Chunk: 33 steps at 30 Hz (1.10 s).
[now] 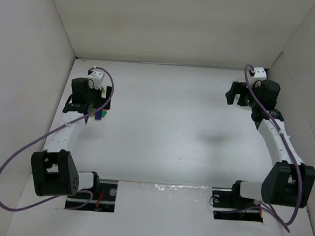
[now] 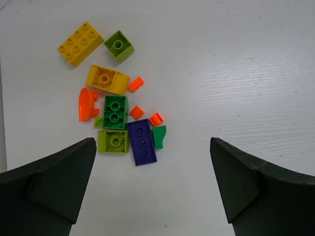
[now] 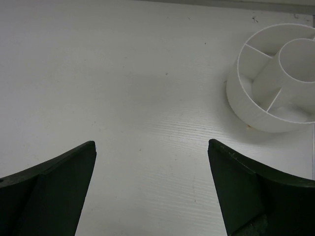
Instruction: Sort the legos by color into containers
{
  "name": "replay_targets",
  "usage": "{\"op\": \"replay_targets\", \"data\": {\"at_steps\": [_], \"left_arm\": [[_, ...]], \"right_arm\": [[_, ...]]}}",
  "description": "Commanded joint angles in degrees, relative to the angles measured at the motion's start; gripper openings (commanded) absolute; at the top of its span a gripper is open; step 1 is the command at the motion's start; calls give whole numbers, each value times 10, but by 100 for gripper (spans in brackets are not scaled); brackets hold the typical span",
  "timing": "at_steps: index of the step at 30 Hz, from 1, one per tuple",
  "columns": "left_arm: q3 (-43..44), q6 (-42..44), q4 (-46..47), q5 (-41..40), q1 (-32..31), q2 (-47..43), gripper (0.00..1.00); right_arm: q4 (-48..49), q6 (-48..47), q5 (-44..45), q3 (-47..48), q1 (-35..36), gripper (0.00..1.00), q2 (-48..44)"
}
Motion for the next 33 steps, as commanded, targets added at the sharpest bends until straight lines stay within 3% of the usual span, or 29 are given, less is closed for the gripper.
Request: {"op": "replay_targets", "data": {"at_steps": [1, 4, 11, 17, 21, 23, 28, 33], "left_arm": [[28, 32, -7, 29, 2, -3, 100], [76, 67, -56, 107, 40, 27, 100], [208, 164, -133, 155, 128, 134, 100], [344, 251, -218, 202, 198, 259, 89], [465, 295, -264, 203, 208, 337, 78], [490, 314, -271, 203, 208, 370, 72], [540, 410, -320, 215, 195, 426, 48], [562, 484, -344, 237, 177, 461, 48]], "right_arm": [[19, 1, -6, 20, -1, 100, -10], [-27, -34, -56, 45, -6, 100, 4], [-135, -53, -101, 138, -1, 100, 75], [-146, -60, -124, 145, 4, 100, 88], [-168, -60, -136, 159, 19, 100, 111], [-176, -60, -141, 164, 19, 100, 118], [-186, -60, -152, 170, 24, 100, 123], [-198, -60, -152, 187, 36, 100, 134]]}}
